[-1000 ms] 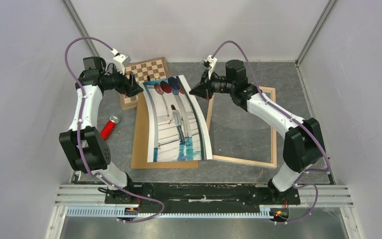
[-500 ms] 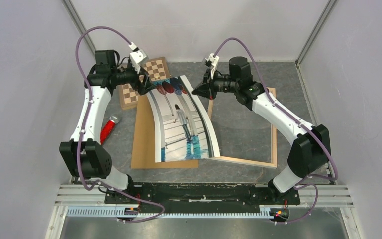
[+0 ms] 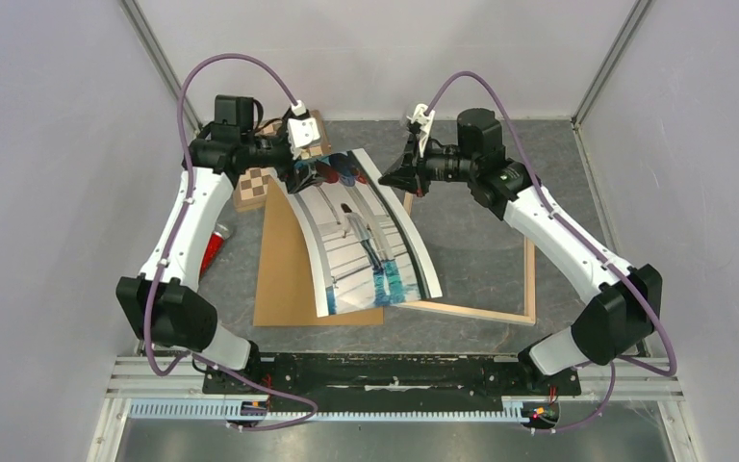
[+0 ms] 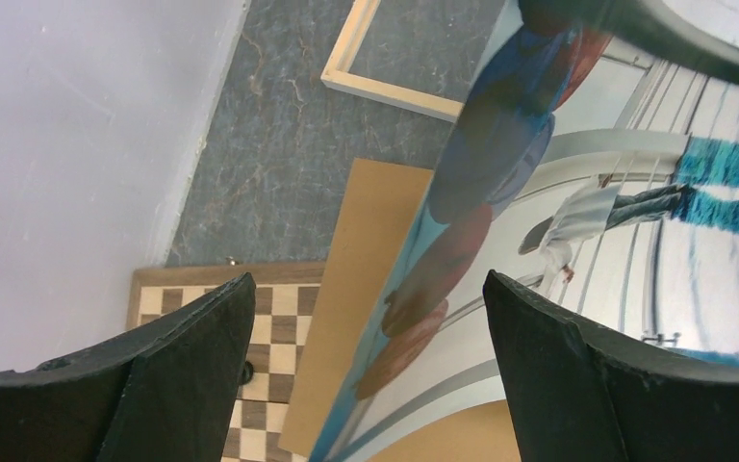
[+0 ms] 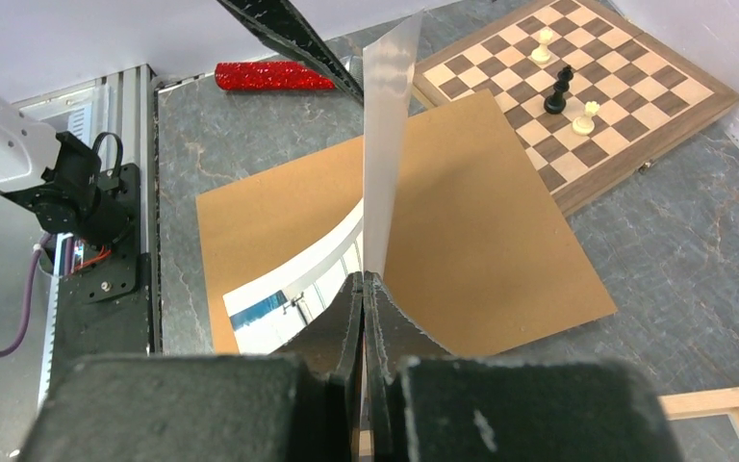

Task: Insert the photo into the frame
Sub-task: Turn over the photo from the photo frame.

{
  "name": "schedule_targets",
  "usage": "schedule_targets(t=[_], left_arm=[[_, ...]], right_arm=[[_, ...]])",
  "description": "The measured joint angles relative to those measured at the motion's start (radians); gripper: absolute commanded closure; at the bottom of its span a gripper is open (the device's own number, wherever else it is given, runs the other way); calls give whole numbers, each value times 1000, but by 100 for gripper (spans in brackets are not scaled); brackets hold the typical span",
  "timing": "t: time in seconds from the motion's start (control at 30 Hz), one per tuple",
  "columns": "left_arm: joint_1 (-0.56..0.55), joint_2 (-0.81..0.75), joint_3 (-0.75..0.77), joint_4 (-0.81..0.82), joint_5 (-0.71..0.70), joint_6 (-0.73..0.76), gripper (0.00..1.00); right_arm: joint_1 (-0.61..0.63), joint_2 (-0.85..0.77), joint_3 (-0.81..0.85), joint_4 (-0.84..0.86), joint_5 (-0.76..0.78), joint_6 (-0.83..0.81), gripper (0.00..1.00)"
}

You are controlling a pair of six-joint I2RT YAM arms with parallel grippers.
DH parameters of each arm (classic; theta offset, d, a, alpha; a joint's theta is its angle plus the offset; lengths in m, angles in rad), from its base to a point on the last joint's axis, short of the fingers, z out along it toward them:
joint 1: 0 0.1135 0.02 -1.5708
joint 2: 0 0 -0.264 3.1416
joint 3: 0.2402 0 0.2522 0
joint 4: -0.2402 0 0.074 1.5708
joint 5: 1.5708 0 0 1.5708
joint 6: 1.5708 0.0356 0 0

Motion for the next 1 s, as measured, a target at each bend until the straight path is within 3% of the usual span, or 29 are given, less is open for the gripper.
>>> schedule_targets(t=[0.4, 0.7, 1.0], left_arm=[[-72, 62, 82, -168, 7, 194, 10], [-119, 89, 96, -241, 28, 254, 39], [-130, 94, 122, -248, 29, 252, 77]], right_arm=[[0, -47, -8, -71, -5, -64, 100], [0, -88, -25, -94, 40, -113, 100], [0, -124, -55, -120, 101, -146, 100]])
